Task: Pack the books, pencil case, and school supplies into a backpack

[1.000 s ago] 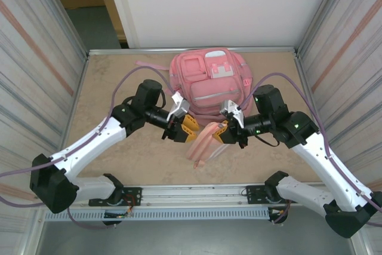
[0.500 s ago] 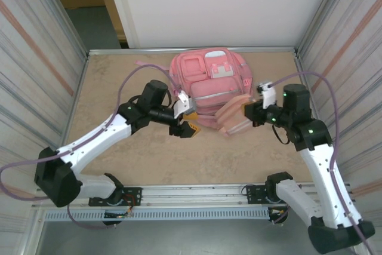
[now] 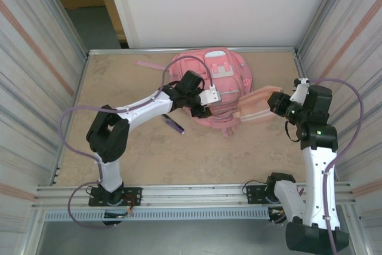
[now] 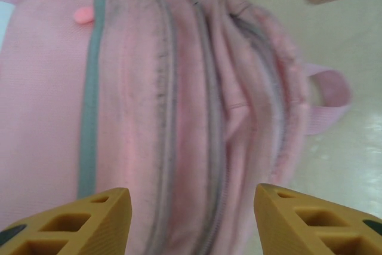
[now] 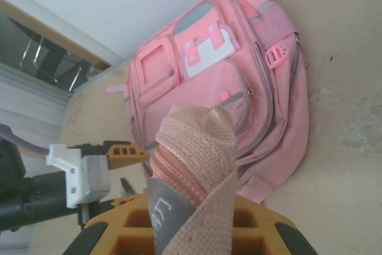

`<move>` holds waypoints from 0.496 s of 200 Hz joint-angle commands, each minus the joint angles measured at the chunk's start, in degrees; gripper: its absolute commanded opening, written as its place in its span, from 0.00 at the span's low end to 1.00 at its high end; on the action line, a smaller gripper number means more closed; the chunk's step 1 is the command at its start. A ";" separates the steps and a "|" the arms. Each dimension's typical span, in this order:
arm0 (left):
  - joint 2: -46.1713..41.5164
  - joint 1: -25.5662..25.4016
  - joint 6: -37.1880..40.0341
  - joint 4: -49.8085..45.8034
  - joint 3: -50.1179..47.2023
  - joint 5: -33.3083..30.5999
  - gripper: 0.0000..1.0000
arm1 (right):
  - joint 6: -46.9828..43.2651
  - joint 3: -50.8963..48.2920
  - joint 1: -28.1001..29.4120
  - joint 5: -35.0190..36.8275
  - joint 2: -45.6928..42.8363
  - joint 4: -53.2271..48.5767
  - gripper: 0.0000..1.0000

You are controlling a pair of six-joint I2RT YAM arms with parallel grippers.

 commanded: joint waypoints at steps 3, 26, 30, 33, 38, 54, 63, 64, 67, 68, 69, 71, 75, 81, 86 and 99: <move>1.90 -2.66 7.20 -0.96 1.91 -6.68 0.57 | 2.62 -0.74 -0.58 0.69 -2.38 2.01 0.00; 5.09 -2.58 7.13 1.63 2.29 -8.16 0.58 | 2.27 -0.95 -0.65 0.68 -2.36 2.04 0.00; 5.77 -2.38 6.36 2.08 2.69 -8.90 0.58 | 2.32 -1.07 -0.59 0.43 -2.36 2.14 0.00; 6.29 -2.23 5.75 2.32 3.14 -9.60 0.58 | 2.42 -1.20 -0.59 0.23 -2.36 2.25 0.00; 7.22 -1.97 4.71 2.61 3.85 -10.82 0.58 | 2.52 -1.34 -0.53 -0.06 -2.30 2.47 0.00; 9.42 -1.48 2.86 2.68 5.97 -13.47 0.54 | 3.03 -1.86 -0.58 -1.12 -2.12 2.98 0.00; 10.36 -1.35 3.21 2.79 6.67 -14.15 0.45 | 3.01 -2.08 -0.55 -2.05 -1.97 2.93 0.00; 10.48 -1.37 3.29 2.84 6.76 -14.20 0.44 | 3.05 -2.08 -0.52 -2.17 -1.95 2.91 0.00; 10.76 -1.45 3.52 2.87 6.83 -14.31 0.41 | 3.06 -2.09 -0.50 -2.41 -1.93 2.89 0.00; 10.86 -1.46 3.62 2.88 6.93 -14.32 0.40 | 3.08 -2.09 -0.45 -2.48 -1.97 2.80 0.00; 10.99 -1.46 3.67 2.89 6.97 -14.37 0.39 | 3.09 -2.13 -0.43 -2.56 -1.99 2.80 0.00; 11.18 -1.47 3.77 2.83 7.14 -14.41 0.38 | 3.05 -2.23 -0.41 -2.77 -2.01 2.80 0.00; 11.52 -1.55 4.02 2.65 7.31 -14.37 0.34 | 2.99 -2.33 -0.33 -2.97 -2.09 2.68 0.00; 11.88 -1.57 4.52 2.39 7.45 -13.99 0.29 | 3.05 -2.58 -0.23 -3.11 -2.25 2.71 0.00; 11.92 -1.64 4.72 2.09 7.46 -13.58 0.28 | 3.16 -2.75 -0.15 -3.08 -2.44 2.71 0.00; 11.92 -1.65 5.07 2.31 6.75 -12.01 0.24 | 3.87 -3.37 -0.15 -2.90 -2.63 2.79 0.00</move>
